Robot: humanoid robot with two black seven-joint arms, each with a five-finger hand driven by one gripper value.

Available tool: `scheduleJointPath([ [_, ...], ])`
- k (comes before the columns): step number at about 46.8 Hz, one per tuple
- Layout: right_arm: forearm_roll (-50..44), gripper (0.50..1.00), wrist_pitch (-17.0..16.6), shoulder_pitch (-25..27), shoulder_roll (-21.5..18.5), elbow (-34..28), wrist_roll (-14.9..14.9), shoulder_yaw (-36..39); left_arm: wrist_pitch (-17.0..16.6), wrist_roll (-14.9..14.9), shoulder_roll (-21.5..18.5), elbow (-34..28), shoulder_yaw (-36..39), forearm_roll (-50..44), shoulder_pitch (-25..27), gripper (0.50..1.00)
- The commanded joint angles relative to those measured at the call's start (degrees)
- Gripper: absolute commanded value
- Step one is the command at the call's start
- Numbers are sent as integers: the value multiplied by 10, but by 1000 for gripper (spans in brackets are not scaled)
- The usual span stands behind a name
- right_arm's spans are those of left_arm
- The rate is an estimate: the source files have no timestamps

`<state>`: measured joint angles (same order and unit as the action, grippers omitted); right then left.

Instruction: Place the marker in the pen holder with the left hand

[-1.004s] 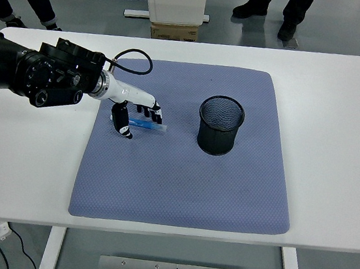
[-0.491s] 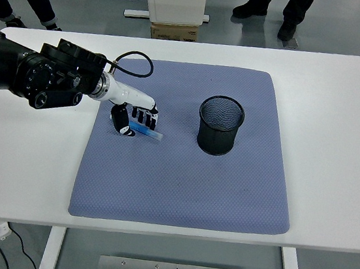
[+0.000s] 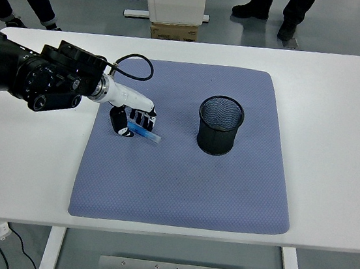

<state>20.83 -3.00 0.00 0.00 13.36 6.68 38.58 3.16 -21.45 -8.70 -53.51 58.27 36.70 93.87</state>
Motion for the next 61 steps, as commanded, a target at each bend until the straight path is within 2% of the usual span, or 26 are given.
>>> scheduleJointPath([
  [1, 0, 1000, 0, 0, 0, 0, 0, 0, 0, 0, 1, 0, 0, 1, 0, 607],
  [13, 0, 1000, 0, 0, 0, 0, 0, 0, 0, 0, 1, 1, 0, 6, 0, 572],
  [26, 0, 1000, 0, 0, 0, 0, 0, 0, 0, 0, 1, 1, 0, 8, 0, 572],
  [36, 0, 1000, 0, 0, 0, 0, 0, 0, 0, 0, 0, 1, -1, 9, 0, 552],
  [61, 0, 1000, 0, 0, 0, 0, 0, 0, 3, 0, -2, 5, -5, 8, 9, 552],
])
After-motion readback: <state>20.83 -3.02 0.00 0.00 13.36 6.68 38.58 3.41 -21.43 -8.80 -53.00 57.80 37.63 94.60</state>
